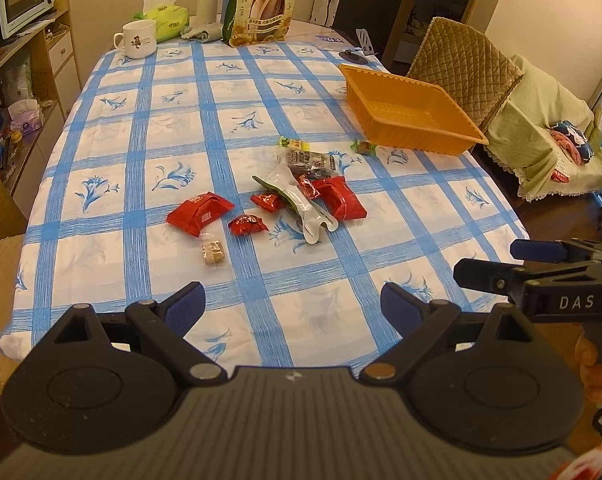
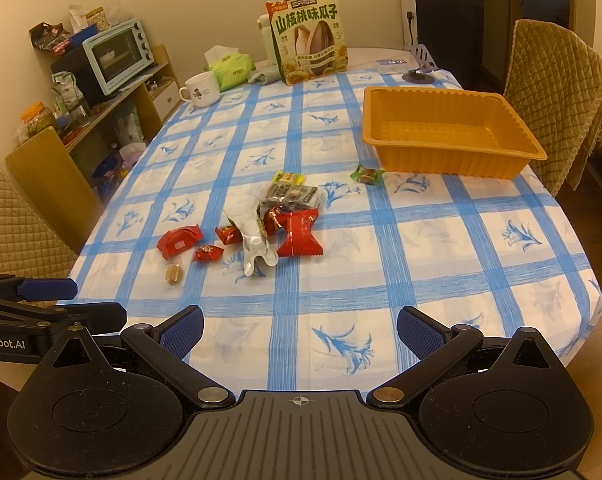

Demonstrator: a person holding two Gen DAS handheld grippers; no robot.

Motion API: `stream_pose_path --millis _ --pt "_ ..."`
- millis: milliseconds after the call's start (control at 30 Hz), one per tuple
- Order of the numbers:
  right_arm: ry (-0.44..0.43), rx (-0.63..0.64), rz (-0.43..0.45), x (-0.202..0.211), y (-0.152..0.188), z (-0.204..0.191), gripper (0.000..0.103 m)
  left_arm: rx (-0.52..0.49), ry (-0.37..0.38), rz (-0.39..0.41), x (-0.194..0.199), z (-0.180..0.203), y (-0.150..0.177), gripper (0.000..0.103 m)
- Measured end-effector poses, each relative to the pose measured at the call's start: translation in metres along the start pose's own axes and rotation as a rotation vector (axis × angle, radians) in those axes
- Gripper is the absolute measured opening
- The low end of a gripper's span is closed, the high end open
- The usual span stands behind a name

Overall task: Organize snacks
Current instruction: 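Grasp the red candy packet with the left tool while the right tool grasps the green-wrapped candy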

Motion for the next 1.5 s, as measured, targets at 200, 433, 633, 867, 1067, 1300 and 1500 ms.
stream_pose_path --millis 200,433,633,867,1067,1300,1500 --pt "-0.002 -0.004 0.004 -0.006 0.004 0.003 0.103 0.003 -0.028 0.005 -0.006 -0.005 -0.008 0.094" --pt "-0.012 -0.015 0.015 -0.03 -0.017 0.008 0.103 -0.012 -0.086 0.008 -0.022 -0.025 -0.009 0.094" --pt "-0.015 -0.02 0.042 -0.033 -0.028 0.028 0.103 -0.035 -0.104 0.014 -0.043 -0.048 -0.012 0.092" --pt "0.002 -0.027 0.067 -0.052 -0.042 0.045 0.103 -0.069 -0.124 0.0 -0.073 -0.074 -0.02 0.084" --pt "0.009 -0.032 0.069 -0.073 -0.051 0.055 0.096 -0.114 -0.117 -0.028 -0.103 -0.086 -0.028 0.073" --pt "0.015 -0.044 0.06 -0.088 -0.061 0.066 0.092 -0.164 -0.09 -0.07 -0.139 -0.096 -0.036 0.059" --pt "0.029 -0.052 0.055 -0.097 -0.067 0.074 0.091 -0.2 -0.056 -0.102 -0.161 -0.098 -0.041 0.049"
Point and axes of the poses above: each gripper's, at about its wrist camera, not at the fingertips, and x roughly against the way its jaws point, z to its right, y to its underside, the point moved 7 cm from there along -x, roughly the way its jaws point, and after that the axes turned 11 degrees about -x, right-handed, at the moved point
